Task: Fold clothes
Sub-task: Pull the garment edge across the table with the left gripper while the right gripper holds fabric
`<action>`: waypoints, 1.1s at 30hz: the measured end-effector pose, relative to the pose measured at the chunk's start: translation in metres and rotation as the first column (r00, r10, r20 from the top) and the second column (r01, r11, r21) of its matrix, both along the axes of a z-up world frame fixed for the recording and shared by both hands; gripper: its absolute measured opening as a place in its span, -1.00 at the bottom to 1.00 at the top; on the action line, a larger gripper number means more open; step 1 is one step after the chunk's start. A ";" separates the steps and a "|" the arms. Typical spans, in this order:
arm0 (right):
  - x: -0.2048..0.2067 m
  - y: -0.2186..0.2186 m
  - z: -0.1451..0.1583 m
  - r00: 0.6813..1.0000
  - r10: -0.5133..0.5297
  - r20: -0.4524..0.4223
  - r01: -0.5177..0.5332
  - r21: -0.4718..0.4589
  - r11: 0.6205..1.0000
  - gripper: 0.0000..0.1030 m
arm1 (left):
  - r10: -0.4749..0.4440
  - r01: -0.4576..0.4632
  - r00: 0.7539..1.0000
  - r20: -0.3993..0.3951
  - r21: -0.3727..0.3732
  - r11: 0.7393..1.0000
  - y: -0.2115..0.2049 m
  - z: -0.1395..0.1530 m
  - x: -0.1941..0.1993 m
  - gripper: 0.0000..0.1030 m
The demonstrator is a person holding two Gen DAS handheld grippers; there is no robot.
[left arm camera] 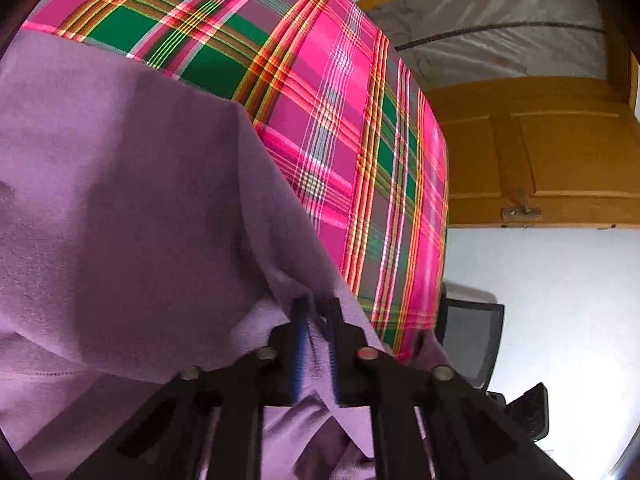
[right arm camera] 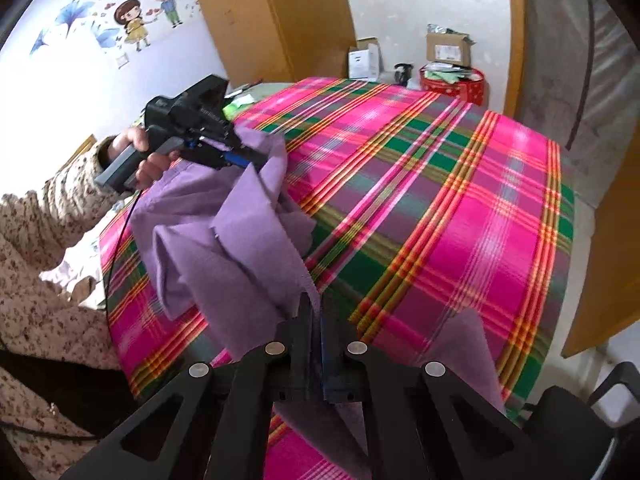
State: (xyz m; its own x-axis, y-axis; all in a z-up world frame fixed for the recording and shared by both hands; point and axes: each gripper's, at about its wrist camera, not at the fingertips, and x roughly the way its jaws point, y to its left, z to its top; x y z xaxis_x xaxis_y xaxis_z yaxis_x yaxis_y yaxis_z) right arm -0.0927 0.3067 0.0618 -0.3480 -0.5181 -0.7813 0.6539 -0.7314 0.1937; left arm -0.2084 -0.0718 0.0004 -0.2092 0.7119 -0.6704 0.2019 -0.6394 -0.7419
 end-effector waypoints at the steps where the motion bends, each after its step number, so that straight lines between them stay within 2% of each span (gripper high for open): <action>1: -0.002 0.001 0.001 1.000 -0.009 -0.009 0.009 0.005 1.000 -0.94 | 0.007 -0.007 1.000 -0.003 0.007 1.000 -0.001 0.000 0.000 -0.94; 8: -0.021 0.010 0.010 0.993 -0.094 -0.074 0.096 0.027 0.995 -0.94 | 0.065 -0.062 0.995 -0.071 0.042 0.997 -0.007 0.016 -0.006 -0.95; 17: -0.066 0.023 0.015 0.963 -0.224 -0.150 0.240 0.099 0.966 -0.94 | 0.082 -0.079 0.988 -0.134 0.025 0.997 0.008 0.029 -0.023 -0.95; 26: -0.106 0.020 0.014 0.926 -0.280 -0.252 0.329 0.181 0.927 -0.94 | 0.098 -0.098 0.983 -0.157 0.007 0.995 0.018 0.027 -0.039 -0.95; 30: -0.127 0.018 0.005 0.921 -0.285 -0.267 0.348 0.231 0.909 -0.94 | 0.119 -0.122 0.976 -0.181 -0.007 0.992 0.023 0.026 -0.051 -0.95; 33: -0.144 0.015 -0.003 0.918 -0.288 -0.271 0.359 0.266 0.895 -0.94 | 0.128 -0.132 0.977 -0.170 -0.009 0.991 0.024 0.018 -0.058 -0.95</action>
State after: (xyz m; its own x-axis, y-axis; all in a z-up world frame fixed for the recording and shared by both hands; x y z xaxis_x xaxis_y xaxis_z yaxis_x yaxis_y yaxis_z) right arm -0.2371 0.3221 0.0591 -0.6356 -0.0962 -0.7660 0.3698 -0.9089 -0.1927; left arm -0.2662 -0.0477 0.0188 -0.4105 0.6577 -0.6316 0.1571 -0.6313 -0.7594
